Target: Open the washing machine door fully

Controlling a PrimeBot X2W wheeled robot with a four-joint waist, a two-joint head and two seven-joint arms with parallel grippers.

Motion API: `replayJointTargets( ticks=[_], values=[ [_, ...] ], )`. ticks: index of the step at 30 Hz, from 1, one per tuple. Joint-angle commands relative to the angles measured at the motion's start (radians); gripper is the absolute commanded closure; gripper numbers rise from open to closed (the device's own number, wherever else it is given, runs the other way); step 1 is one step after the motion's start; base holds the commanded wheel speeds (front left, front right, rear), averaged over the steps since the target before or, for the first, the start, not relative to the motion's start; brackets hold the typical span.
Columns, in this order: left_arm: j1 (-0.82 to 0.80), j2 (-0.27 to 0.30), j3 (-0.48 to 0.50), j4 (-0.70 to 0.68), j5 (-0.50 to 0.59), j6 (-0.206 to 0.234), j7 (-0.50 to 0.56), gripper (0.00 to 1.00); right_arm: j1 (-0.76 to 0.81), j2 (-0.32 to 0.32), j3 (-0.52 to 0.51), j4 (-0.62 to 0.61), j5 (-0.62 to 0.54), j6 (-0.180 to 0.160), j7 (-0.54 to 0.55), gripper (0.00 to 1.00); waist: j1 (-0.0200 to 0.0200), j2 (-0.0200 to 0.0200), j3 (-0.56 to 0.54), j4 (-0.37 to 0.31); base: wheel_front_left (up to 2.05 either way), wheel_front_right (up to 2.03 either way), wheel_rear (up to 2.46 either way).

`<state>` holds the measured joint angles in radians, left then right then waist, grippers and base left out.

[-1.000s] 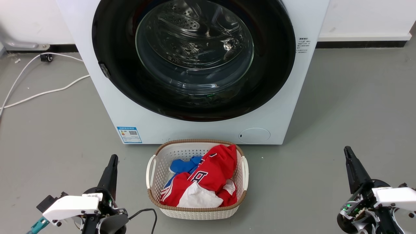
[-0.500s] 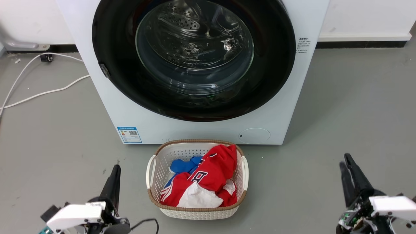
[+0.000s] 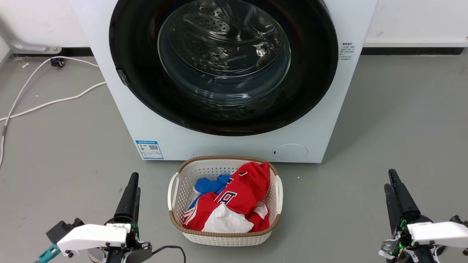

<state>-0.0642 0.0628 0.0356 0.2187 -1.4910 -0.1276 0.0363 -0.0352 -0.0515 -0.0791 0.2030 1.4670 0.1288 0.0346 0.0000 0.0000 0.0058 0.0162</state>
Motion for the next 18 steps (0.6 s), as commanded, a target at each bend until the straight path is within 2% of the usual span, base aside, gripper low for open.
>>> replayJointTargets(
  ticks=[1, 18],
  values=[
    [-0.013, 0.009, -0.004, -0.027, 0.037, -0.002, -0.011, 0.00, -0.010, -0.002, 0.005, -0.028, -0.047, 0.001, -0.010, 0.00, 0.0000, 0.0000, 0.000, 0.002, 0.00, 0.00, 0.00],
    [-0.007, 0.036, -0.036, -0.090, 0.463, -0.002, -0.079, 0.00, 0.013, -0.002, 0.012, -0.102, -0.542, 0.001, -0.062, 0.00, 0.0000, 0.0000, 0.003, 0.015, 0.00, 0.00, 0.00]
  ],
)
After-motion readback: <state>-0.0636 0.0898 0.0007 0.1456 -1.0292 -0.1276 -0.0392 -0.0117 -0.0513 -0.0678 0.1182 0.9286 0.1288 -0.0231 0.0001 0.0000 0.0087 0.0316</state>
